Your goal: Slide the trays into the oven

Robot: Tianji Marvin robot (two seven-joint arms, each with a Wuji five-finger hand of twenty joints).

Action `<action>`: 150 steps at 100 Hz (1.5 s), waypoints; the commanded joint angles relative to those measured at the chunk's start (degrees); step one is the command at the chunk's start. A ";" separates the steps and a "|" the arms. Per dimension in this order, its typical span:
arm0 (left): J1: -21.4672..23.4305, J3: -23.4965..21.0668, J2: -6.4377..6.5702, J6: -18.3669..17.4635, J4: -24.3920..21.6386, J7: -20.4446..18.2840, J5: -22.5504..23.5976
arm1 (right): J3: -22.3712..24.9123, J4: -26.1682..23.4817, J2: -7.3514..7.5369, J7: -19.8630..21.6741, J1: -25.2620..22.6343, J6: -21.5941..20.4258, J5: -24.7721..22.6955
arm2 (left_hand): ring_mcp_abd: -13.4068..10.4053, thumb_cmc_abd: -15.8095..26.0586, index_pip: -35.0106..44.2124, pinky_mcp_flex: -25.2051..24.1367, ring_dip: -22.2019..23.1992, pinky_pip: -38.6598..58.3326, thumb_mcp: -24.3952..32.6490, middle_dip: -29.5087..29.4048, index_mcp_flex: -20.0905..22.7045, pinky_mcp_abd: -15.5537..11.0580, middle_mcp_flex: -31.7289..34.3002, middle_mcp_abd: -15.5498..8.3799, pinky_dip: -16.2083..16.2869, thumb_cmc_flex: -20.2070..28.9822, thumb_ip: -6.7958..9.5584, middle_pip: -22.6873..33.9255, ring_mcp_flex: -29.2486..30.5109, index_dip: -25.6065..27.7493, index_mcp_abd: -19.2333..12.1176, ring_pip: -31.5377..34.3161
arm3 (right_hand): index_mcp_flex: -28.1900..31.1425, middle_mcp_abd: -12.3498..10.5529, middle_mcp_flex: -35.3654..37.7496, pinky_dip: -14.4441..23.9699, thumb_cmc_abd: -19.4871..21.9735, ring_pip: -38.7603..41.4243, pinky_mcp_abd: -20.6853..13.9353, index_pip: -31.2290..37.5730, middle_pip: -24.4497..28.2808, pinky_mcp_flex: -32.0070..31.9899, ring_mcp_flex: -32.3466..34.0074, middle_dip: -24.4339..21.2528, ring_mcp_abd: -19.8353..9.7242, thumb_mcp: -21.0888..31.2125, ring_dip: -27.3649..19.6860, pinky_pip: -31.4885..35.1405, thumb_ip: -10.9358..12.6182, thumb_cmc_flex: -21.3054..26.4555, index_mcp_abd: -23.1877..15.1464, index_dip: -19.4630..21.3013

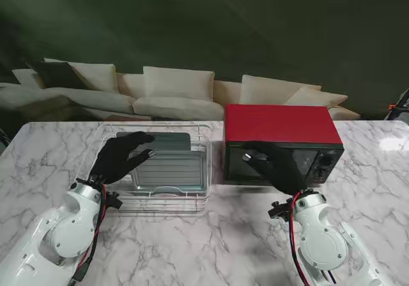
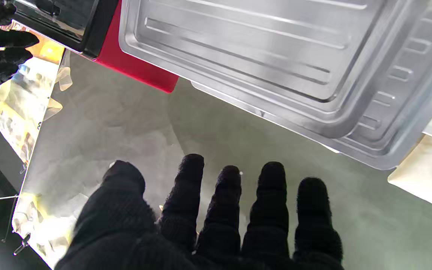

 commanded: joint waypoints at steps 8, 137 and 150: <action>0.42 -0.10 -0.06 -0.45 -0.21 -0.33 0.18 | 0.14 -0.30 0.04 0.16 -0.75 0.02 -0.10 | -0.37 2.31 0.05 -0.88 0.69 -0.27 -1.74 0.26 1.19 0.88 0.62 -0.39 1.01 -0.34 -0.63 -0.32 -0.48 0.52 0.38 0.11 | 0.20 -0.09 0.66 0.35 0.96 1.03 -1.46 0.34 0.28 -0.41 1.05 0.38 -0.23 -0.10 0.89 -0.66 -1.08 -1.78 -1.08 -0.69; -0.64 1.05 0.03 0.44 0.60 -1.35 -0.52 | 10.16 -8.23 2.11 7.64 -12.39 10.16 -12.60 | -0.35 2.25 0.08 -0.98 0.72 -0.38 -1.80 0.21 1.28 0.82 0.46 -0.35 1.01 -0.44 -0.64 -0.35 -0.46 0.55 0.48 0.14 | -18.96 -2.62 37.98 19.63 1.14 71.75 9.25 2.86 45.71 37.34 41.74 24.84 8.43 0.09 19.21 45.87 -0.76 -4.87 2.69 -15.68; -0.50 1.02 0.01 0.93 0.39 -1.34 -0.49 | 9.69 -7.44 2.49 9.14 -11.50 11.54 -14.15 | -0.35 2.29 0.06 -0.93 0.72 -0.37 -1.75 0.21 1.23 0.86 0.46 -0.35 1.01 -0.34 -0.63 -0.36 -0.48 0.54 0.46 0.13 | -19.79 -3.28 37.72 19.23 1.05 72.94 8.55 2.76 46.06 38.65 41.80 24.74 7.50 0.02 19.28 46.88 -0.81 -4.72 0.77 -15.86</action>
